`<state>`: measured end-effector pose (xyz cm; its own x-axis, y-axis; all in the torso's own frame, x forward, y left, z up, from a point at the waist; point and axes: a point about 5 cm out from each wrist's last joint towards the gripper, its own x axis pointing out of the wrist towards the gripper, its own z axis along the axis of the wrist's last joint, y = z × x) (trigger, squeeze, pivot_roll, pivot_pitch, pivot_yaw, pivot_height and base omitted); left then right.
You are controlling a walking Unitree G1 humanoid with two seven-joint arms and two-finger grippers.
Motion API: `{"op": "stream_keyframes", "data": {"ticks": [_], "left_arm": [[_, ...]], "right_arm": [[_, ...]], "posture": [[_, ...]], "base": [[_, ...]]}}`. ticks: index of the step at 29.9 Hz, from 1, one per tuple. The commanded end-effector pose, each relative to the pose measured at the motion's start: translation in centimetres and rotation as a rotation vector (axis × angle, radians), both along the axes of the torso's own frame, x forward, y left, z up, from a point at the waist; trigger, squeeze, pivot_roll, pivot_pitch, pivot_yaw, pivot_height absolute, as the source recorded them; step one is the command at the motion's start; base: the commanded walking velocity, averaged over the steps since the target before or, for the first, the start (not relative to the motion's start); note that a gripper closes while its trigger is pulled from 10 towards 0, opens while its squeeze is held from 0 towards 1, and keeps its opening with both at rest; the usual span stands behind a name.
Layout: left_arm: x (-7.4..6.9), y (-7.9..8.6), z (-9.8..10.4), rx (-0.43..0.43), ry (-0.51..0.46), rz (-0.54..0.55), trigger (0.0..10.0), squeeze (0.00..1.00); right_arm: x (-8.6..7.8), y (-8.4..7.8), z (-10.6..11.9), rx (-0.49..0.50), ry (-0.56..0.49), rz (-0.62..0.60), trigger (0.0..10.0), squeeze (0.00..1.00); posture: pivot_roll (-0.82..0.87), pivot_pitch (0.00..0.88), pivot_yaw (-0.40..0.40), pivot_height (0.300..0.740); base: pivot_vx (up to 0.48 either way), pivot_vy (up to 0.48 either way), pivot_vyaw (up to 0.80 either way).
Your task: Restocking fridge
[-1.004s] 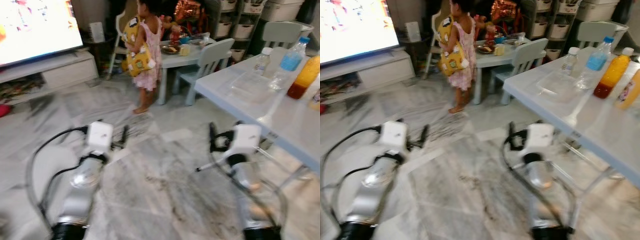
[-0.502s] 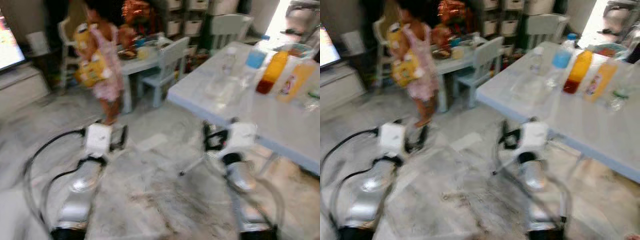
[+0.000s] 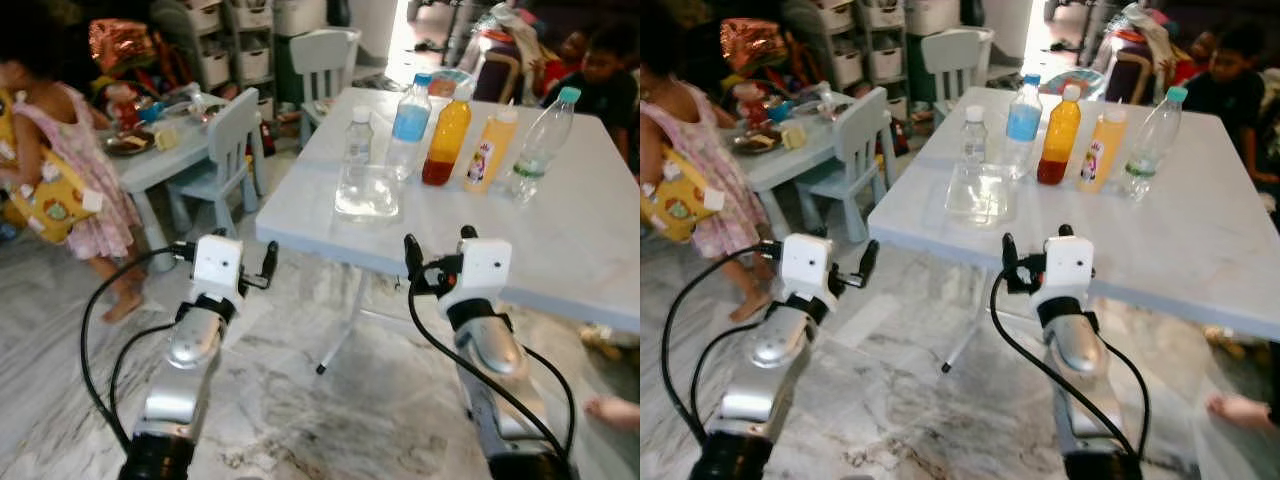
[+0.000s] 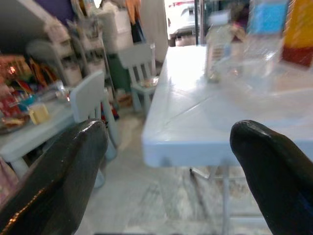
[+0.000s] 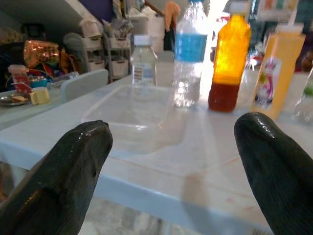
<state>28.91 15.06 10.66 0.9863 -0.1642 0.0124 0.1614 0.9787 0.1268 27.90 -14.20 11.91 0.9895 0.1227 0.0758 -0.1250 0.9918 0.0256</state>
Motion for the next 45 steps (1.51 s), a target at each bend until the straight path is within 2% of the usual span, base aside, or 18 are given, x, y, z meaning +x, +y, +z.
{"op": "stream_keyframes", "data": {"ticks": [1, 7, 11, 16, 19, 21, 25, 29, 33, 35, 36, 45], "left_arm": [[0.0, -0.7, 0.7, -0.013, -0.022, -0.020, 10.0, 0.00], [0.1, -0.7, 1.4, 0.002, -0.044, -0.041, 10.0, 0.00], [0.5, -0.7, 1.8, -0.016, -0.049, -0.023, 10.0, 0.00], [0.7, -0.9, 2.1, -0.048, -0.056, -0.004, 10.0, 0.00], [0.6, -1.1, 1.9, -0.042, -0.051, -0.008, 10.0, 0.00], [0.6, -1.1, 1.9, -0.053, -0.049, -0.007, 10.0, 0.00], [0.5, -1.3, 2.0, -0.041, -0.058, -0.014, 10.0, 0.00], [0.3, -1.4, 2.1, -0.047, -0.064, -0.022, 10.0, 0.00], [0.1, -1.3, 1.9, -0.046, -0.059, -0.020, 10.0, 0.00], [0.0, -1.2, 1.9, -0.043, -0.056, -0.020, 10.0, 0.00], [-0.1, -1.2, 1.9, -0.043, -0.055, -0.022, 10.0, 0.00], [-0.6, -1.0, 1.5, -0.035, -0.039, -0.021, 10.0, 0.00]], "right_arm": [[0.0, -0.8, 0.6, -0.011, -0.026, -0.027, 10.0, 0.00], [-0.2, -1.0, 0.2, -0.044, -0.013, -0.074, 10.0, 0.00], [0.4, -1.0, 0.4, -0.044, -0.002, -0.063, 10.0, 0.00], [1.6, -0.6, 1.5, -0.150, -0.048, -0.055, 10.0, 0.00], [1.6, -0.2, 1.5, -0.059, -0.040, -0.015, 10.0, 0.00], [1.5, -0.1, 1.6, -0.052, -0.049, 0.001, 10.0, 0.00], [1.2, 0.3, 1.1, -0.014, 0.002, 0.030, 10.0, 0.00], [0.8, 0.2, 1.0, -0.012, -0.020, 0.032, 10.0, 0.00], [0.8, -0.9, 0.7, -0.018, -0.011, -0.029, 10.0, 0.00], [0.8, -2.2, 0.7, 0.082, -0.005, -0.088, 10.0, 0.00], [0.8, -2.7, 0.7, 0.090, -0.004, -0.118, 10.0, 0.00], [0.2, -5.2, 0.5, 0.033, 0.008, -0.200, 10.0, 0.00]], "posture": [[0.00, 0.018, 0.008, 0.740], [0.02, 0.014, 0.009, 0.740], [0.02, 0.022, -0.002, 0.740], [0.02, 0.023, -0.010, 0.740], [0.02, 0.023, -0.014, 0.740], [0.02, 0.023, -0.014, 0.740], [0.01, 0.020, -0.014, 0.740], [0.02, 0.018, -0.012, 0.740], [0.02, 0.017, -0.013, 0.740], [0.02, 0.017, -0.015, 0.740], [0.02, 0.017, -0.015, 0.740], [0.02, 0.014, -0.016, 0.740]], "base": [[0.409, 0.251, 0.00], [0.407, 0.255, 0.00], [0.409, 0.250, 0.00], [0.384, 0.283, 0.00], [0.340, 0.339, 0.00], [0.319, 0.358, 0.00], [0.194, 0.305, 0.00], [0.000, 0.000, 0.00], [0.000, 0.000, 0.00], [0.000, 0.000, 0.00], [0.000, 0.000, 0.00], [0.000, 0.000, 0.00]]}}
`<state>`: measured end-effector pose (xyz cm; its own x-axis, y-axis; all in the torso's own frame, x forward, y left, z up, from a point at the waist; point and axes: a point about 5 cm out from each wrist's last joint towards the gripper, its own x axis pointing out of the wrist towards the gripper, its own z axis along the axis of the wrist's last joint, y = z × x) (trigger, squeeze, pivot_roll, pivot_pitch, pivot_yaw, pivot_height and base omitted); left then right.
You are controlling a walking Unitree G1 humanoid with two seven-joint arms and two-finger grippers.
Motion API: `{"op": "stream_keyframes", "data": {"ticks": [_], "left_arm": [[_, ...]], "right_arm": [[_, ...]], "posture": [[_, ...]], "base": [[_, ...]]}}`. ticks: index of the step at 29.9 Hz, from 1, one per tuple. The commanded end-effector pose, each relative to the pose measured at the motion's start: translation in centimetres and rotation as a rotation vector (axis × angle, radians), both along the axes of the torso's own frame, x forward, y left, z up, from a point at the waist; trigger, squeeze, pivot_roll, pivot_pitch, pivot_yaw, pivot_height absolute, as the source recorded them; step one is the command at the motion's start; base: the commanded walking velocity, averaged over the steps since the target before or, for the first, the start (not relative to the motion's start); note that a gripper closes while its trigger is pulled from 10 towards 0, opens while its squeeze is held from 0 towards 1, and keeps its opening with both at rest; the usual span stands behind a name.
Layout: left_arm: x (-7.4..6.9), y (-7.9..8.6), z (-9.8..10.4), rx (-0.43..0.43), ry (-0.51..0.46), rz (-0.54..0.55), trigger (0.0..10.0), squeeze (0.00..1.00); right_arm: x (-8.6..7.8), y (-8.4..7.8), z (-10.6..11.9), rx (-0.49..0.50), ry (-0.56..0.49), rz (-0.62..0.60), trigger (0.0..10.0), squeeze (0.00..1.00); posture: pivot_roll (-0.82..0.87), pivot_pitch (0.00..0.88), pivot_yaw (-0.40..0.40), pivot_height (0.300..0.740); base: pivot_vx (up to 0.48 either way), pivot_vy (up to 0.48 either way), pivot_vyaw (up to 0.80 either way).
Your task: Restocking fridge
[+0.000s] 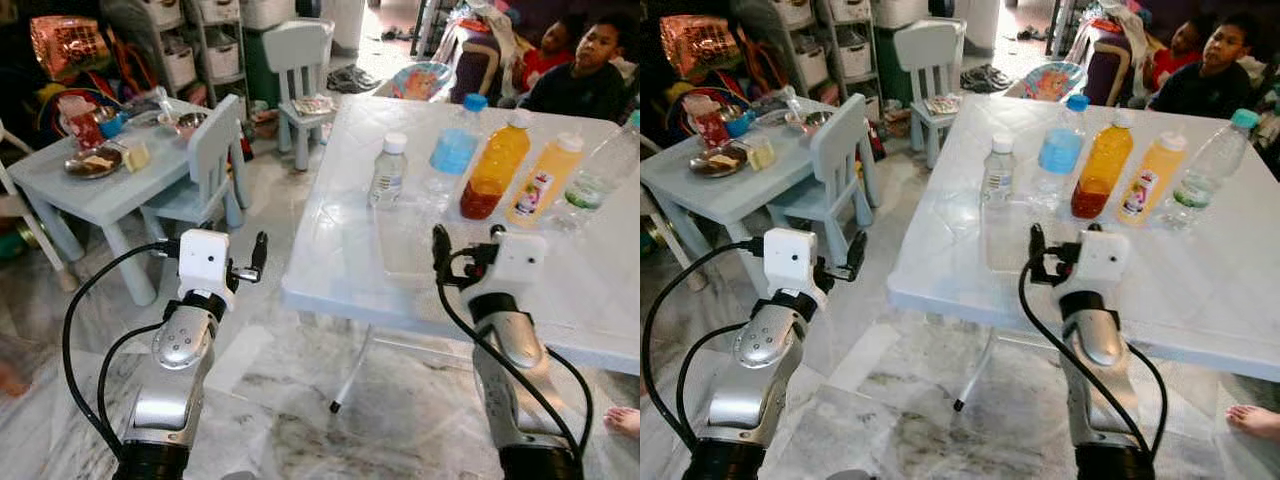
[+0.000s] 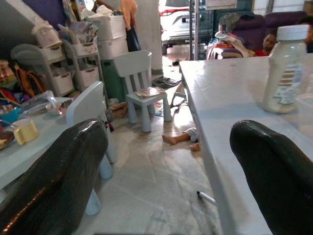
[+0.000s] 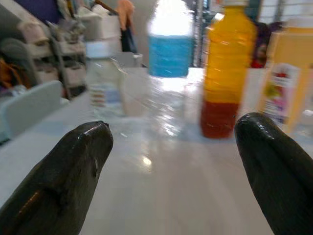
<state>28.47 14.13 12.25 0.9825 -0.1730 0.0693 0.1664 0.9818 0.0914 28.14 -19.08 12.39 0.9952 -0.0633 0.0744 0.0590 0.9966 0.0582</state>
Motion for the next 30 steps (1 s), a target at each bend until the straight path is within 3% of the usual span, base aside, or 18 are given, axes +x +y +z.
{"op": "stream_keyframes", "data": {"ticks": [1, 4, 10, 19, 25, 30], "left_arm": [[-0.2, -0.1, -0.2, 0.019, 0.014, -0.012, 10.0, 0.00], [-0.3, -0.1, -0.2, 0.023, 0.014, -0.018, 10.0, 0.00], [-0.4, -0.1, -0.3, 0.029, 0.018, -0.025, 10.0, 0.00], [-0.4, -0.1, -0.3, 0.039, 0.025, -0.022, 10.0, 0.00], [-0.4, 0.4, -0.5, 0.040, 0.035, 0.003, 10.0, 0.00], [-0.5, 0.7, -0.3, 0.037, 0.030, 0.008, 10.0, 0.00]], "right_arm": [[-0.1, -0.9, -0.3, -0.006, 0.028, -0.032, 10.0, 0.00], [-0.3, -1.5, -0.4, -0.010, 0.034, -0.045, 10.0, 0.00], [-0.2, -2.0, 0.0, 0.003, 0.016, -0.027, 10.0, 0.00], [0.1, -0.6, 0.9, -0.020, -0.028, 0.045, 10.0, 0.00], [0.1, 0.9, 2.1, -0.033, -0.089, 0.133, 10.0, 0.00], [0.0, 1.2, 2.5, -0.027, -0.102, 0.145, 10.0, 0.00]], "posture": [[0.02, 0.014, -0.016, 0.740], [0.02, 0.016, -0.013, 0.740], [0.02, 0.019, -0.007, 0.740], [0.02, 0.024, -0.005, 0.740], [0.03, 0.027, -0.003, 0.740], [0.02, 0.027, 0.000, 0.740]], "base": [[0.000, 0.000, 0.00], [0.000, 0.000, 0.00], [0.000, -0.480, 0.00], [0.000, -0.399, 0.00], [0.000, 0.000, 0.00], [0.000, 0.000, 0.69]]}}
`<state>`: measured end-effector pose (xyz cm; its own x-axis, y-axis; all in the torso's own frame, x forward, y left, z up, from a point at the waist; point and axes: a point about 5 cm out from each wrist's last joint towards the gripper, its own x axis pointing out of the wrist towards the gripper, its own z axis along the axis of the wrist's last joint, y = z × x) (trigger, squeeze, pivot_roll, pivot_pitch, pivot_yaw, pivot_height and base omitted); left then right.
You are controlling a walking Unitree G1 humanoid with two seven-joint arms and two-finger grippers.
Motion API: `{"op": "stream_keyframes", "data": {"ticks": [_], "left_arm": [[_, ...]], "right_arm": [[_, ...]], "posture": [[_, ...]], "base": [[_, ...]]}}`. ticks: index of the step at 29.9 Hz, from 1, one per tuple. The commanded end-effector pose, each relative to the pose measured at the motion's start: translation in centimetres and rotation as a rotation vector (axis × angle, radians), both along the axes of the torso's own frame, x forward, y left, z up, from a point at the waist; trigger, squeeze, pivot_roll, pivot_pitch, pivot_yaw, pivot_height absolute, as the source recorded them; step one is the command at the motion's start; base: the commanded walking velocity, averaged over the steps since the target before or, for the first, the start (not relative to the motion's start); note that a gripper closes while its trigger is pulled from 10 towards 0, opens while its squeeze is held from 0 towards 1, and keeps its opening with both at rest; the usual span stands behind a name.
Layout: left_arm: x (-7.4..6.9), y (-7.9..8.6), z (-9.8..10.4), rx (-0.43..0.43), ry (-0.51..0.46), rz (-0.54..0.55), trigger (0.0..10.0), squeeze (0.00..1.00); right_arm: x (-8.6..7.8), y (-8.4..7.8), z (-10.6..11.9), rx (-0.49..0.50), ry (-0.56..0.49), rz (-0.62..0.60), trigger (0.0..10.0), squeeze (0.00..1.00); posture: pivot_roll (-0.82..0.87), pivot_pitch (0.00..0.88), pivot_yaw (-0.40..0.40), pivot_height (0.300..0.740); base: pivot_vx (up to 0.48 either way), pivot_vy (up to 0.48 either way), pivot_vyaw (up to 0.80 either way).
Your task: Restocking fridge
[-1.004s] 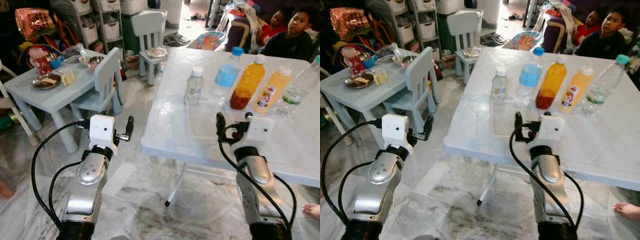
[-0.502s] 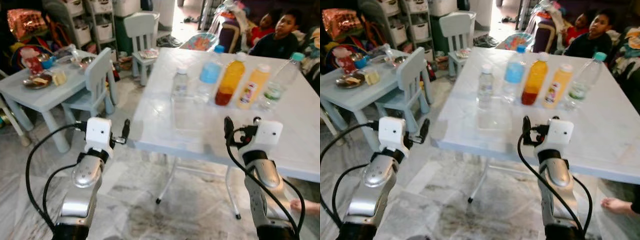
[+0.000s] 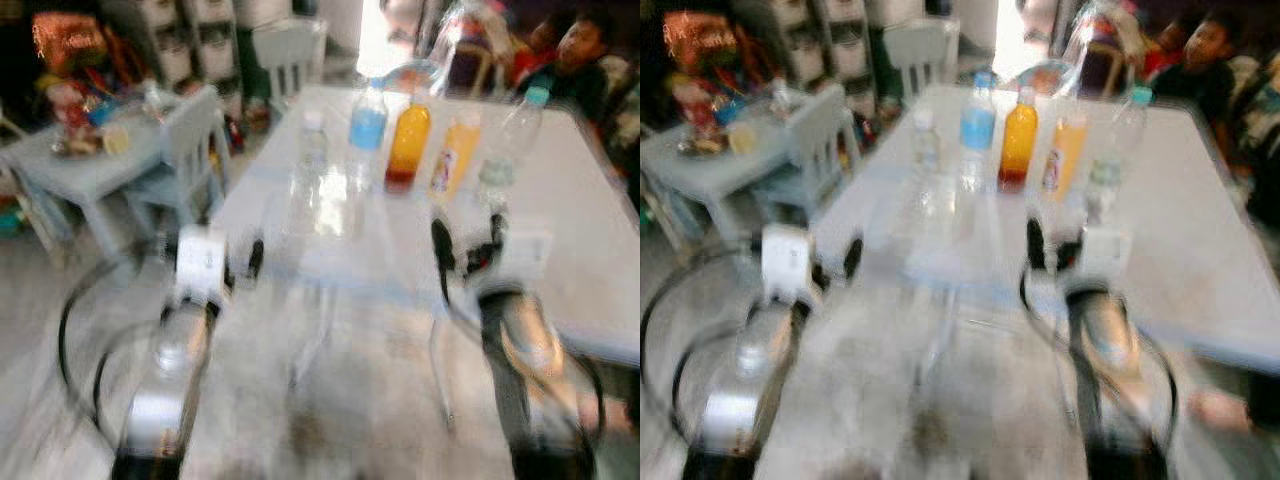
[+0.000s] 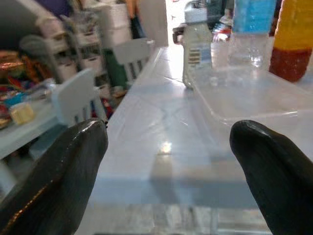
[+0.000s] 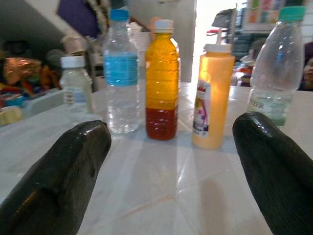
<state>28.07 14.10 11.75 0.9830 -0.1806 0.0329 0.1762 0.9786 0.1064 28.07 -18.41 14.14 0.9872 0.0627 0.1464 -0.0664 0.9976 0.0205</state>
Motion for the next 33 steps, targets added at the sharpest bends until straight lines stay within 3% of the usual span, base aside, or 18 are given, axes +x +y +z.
{"op": "stream_keyframes", "data": {"ticks": [1, 9, 21, 25, 27, 33], "left_arm": [[-0.1, 0.8, 0.2, 0.016, -0.003, 0.018, 10.0, 0.00], [-1.1, 2.6, 0.1, 0.017, -0.023, 0.088, 10.0, 0.00], [-0.3, 2.2, 0.8, 0.004, -0.049, 0.067, 10.0, 0.00], [-0.2, 2.2, 0.8, 0.004, -0.051, 0.068, 10.0, 0.00], [-0.2, 2.2, 0.9, -0.001, -0.059, 0.075, 10.0, 0.00], [0.0, 2.1, 1.1, -0.009, -0.068, 0.078, 10.0, 0.00]], "right_arm": [[0.0, 0.6, 0.8, 0.011, -0.030, 0.023, 10.0, 0.00], [-0.6, 1.0, 0.8, -0.006, -0.049, 0.021, 10.0, 0.00], [-0.3, 1.4, 0.9, 0.004, -0.047, 0.013, 10.0, 0.00], [-0.3, 1.2, 0.8, -0.019, -0.036, -0.003, 10.0, 0.00], [-0.3, 1.3, 0.3, -0.081, -0.018, -0.014, 10.0, 0.00], [-0.2, 1.6, -0.1, -0.051, 0.011, -0.020, 10.0, 0.00]], "posture": [[0.02, 0.026, 0.003, 0.740], [0.02, 0.018, 0.013, 0.740], [0.02, 0.005, 0.013, 0.740], [0.02, 0.004, 0.015, 0.740], [0.01, 0.007, 0.017, 0.740], [0.01, 0.012, 0.015, 0.740]], "base": [[0.000, 0.000, 0.74], [0.000, 0.000, 0.26], [0.314, 0.000, 0.00], [0.334, 0.000, 0.00], [0.332, 0.000, 0.00], [0.326, 0.000, 0.00]]}}
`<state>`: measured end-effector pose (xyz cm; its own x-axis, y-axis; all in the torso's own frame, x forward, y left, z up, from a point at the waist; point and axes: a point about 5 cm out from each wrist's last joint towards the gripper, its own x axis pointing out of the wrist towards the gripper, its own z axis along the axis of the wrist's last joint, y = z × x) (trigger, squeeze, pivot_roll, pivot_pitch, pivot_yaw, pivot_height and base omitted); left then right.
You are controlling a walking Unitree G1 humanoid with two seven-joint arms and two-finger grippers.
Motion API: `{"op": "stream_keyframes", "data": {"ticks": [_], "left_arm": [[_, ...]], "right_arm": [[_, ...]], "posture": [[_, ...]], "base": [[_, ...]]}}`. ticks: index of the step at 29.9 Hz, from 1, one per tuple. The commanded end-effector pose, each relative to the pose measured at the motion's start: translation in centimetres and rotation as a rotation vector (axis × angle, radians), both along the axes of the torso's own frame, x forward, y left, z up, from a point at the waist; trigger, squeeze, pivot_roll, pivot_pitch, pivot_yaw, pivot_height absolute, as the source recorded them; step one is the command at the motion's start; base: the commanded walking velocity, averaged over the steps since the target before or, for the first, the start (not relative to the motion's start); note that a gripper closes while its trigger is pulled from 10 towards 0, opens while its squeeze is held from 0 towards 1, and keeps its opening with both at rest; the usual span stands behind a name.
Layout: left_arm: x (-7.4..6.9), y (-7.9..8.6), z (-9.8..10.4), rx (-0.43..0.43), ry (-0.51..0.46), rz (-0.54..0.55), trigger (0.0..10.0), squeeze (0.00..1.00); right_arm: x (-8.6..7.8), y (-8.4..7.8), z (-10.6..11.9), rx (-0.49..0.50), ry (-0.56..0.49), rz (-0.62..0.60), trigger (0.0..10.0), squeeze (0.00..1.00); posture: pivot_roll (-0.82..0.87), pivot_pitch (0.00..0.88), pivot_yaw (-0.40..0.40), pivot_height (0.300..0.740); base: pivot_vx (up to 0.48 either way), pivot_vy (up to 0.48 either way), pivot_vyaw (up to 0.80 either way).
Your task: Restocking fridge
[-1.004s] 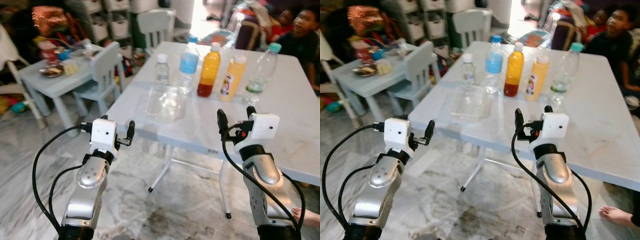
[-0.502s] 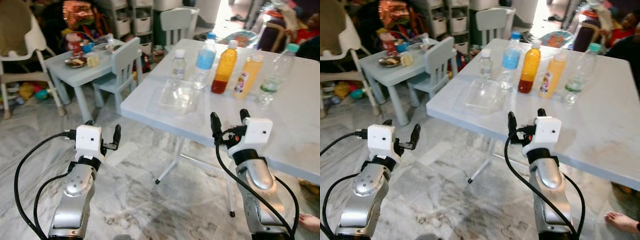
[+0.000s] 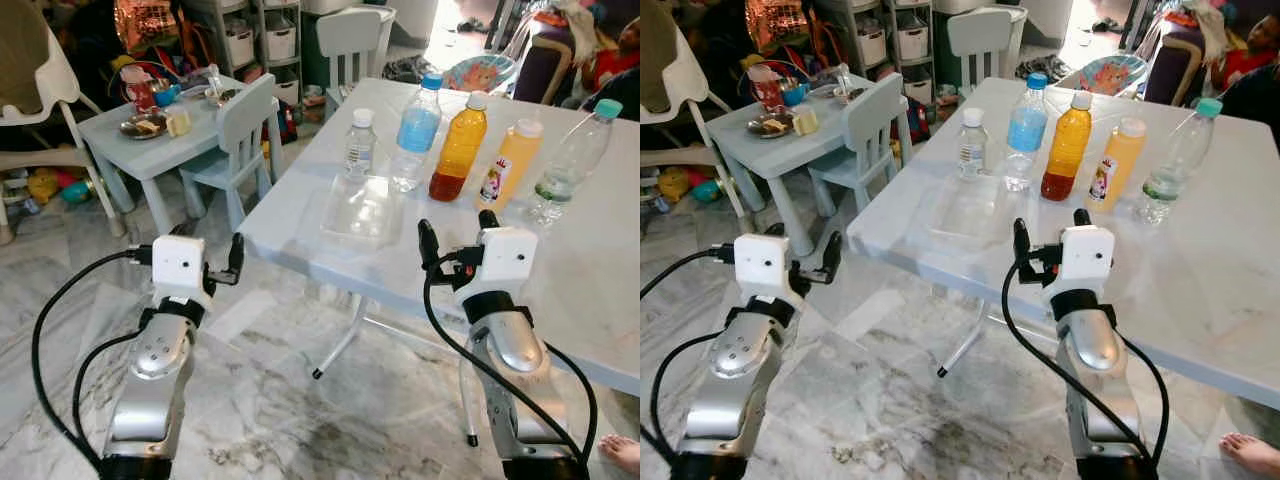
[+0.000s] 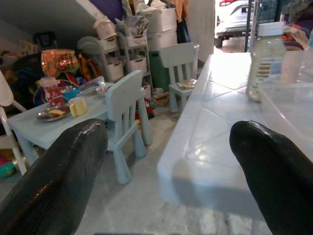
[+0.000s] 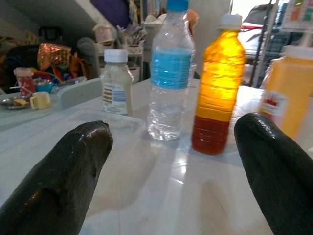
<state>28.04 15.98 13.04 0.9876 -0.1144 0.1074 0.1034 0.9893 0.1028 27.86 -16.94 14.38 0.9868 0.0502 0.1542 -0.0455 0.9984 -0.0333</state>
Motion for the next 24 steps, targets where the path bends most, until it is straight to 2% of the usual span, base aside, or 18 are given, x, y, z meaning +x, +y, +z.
{"op": "stream_keyframes", "data": {"ticks": [1, 9, 16, 24], "left_arm": [[0.0, 0.2, -0.2, 0.004, 0.006, 0.012, 10.0, 0.00], [0.0, 0.1, -0.2, -0.007, 0.005, 0.019, 10.0, 0.00], [0.1, 0.6, -0.2, 0.000, -0.002, 0.049, 10.0, 0.00], [0.0, 0.8, -0.2, 0.016, 0.000, 0.059, 10.0, 0.00]], "right_arm": [[0.0, 0.2, -0.4, -0.002, 0.034, 0.008, 10.0, 0.00], [-0.4, 0.5, -0.2, 0.032, 0.018, 0.048, 10.0, 0.00], [-0.5, 0.9, -0.1, 0.027, 0.012, 0.075, 10.0, 0.00], [-0.4, 1.3, 0.0, 0.062, 0.005, 0.100, 10.0, 0.00]], "posture": [[0.01, 0.011, 0.013, 0.740], [0.01, 0.013, 0.011, 0.740], [0.01, 0.015, 0.011, 0.740], [0.02, 0.026, 0.019, 0.740]], "base": [[0.322, 0.000, 0.00], [0.319, 0.000, 0.00], [0.000, 0.000, 0.00], [0.000, 0.000, 0.76]]}}
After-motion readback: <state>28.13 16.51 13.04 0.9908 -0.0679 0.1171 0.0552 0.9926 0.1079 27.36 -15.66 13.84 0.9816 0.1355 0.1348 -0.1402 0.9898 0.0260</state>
